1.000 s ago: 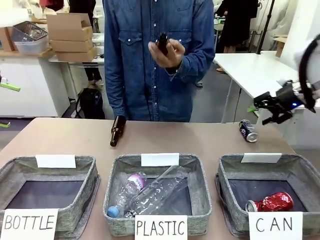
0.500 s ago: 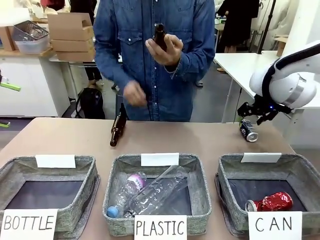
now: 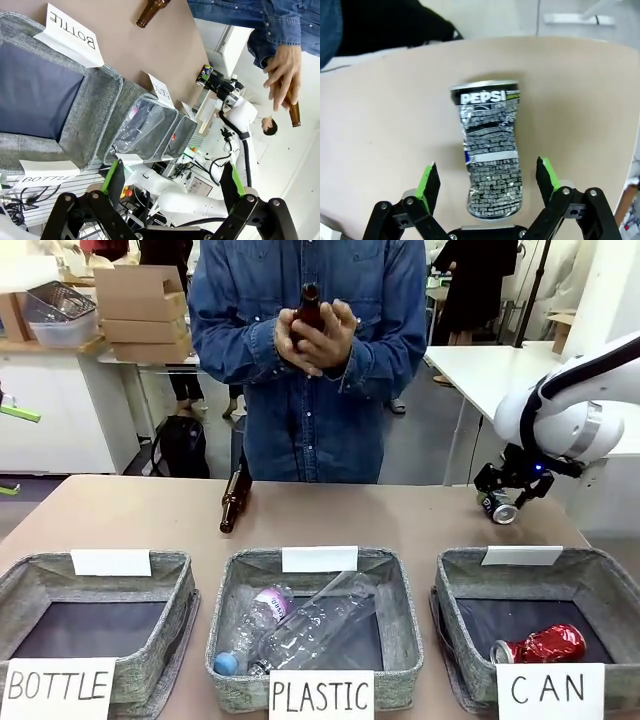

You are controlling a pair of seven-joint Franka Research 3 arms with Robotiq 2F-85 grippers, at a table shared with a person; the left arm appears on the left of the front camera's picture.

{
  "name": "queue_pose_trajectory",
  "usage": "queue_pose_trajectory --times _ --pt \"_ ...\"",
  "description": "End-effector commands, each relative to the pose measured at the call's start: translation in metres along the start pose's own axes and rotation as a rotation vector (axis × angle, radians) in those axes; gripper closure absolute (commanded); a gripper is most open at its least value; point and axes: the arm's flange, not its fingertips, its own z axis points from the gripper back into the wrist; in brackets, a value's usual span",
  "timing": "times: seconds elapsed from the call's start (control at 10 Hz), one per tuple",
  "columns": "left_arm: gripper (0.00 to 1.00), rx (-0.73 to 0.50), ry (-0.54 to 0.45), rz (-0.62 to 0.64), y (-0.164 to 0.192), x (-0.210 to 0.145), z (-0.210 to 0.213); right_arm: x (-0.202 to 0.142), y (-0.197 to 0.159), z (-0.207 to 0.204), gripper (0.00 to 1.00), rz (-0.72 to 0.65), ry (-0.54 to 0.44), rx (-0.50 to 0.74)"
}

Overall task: Sort the can waste into the basket.
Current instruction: Pick up the can waste from the table and place it in the right Fabric basket.

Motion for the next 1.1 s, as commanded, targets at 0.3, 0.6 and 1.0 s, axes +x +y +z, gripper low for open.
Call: queue_pose_trajectory --times 0.3,0.6,1.0 --pt "0.00 -0.008 0.003 -0.002 0.0004 -0.0015 0.0011 0.0050 0.0029 0.0056 0.60 -0.069 0.012 0.009" --pt "0.00 -0.008 0.003 -0.002 0.0004 -0.0015 0.0011 0.0031 -0.0011 0.0079 1.00 -0.128 -0.052 0.009" --pt "0.00 -0.008 0.003 -0.002 0.0004 -0.0015 0.0011 0.0000 -0.0041 0.0065 1.00 -0.144 -0.066 0.005"
